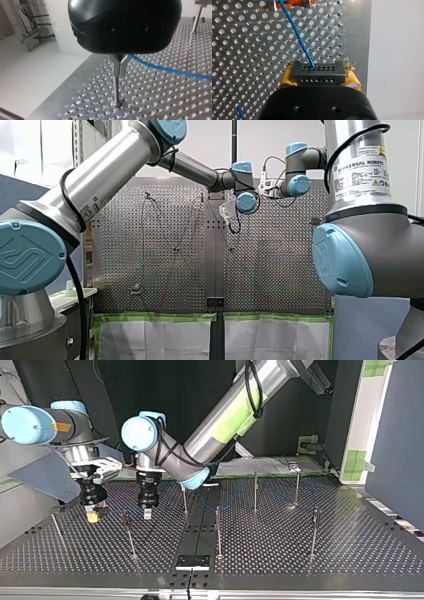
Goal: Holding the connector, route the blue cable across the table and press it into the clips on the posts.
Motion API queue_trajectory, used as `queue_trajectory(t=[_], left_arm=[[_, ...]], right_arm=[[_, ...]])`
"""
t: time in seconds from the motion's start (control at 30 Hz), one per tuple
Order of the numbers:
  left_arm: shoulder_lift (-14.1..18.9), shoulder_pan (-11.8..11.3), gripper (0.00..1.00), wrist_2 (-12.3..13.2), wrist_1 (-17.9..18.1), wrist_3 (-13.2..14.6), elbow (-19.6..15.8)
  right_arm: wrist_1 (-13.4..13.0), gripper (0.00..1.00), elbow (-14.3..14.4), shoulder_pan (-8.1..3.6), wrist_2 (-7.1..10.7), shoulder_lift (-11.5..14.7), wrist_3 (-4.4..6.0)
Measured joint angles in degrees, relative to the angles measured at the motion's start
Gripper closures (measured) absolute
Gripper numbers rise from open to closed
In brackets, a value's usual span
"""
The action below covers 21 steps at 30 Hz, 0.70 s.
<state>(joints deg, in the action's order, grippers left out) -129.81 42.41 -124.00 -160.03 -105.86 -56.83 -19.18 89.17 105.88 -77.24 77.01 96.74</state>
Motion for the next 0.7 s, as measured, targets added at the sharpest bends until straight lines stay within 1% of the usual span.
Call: queue_trajectory(t=[0.27, 0.53, 0.7], left_arm=[[-0.41, -1.79, 1.0, 1.82, -0.01, 0.61, 0.4], [-0.59, -2.36, 1.0, 2.58, 0.02, 0.98, 0.59], [-2.54, -3.15, 1.0, 4.26, -1.4, 1.31, 2.62]], right_arm=[[0.34, 1.0, -1.53, -1.21, 1.3, -0.24, 0.52], [0.44, 1.0, -2.33, -2.68, 2.58, -0.4, 0.79], [0.42, 1.0, -2.69, -3.65, 3.21, -0.84, 0.83]])
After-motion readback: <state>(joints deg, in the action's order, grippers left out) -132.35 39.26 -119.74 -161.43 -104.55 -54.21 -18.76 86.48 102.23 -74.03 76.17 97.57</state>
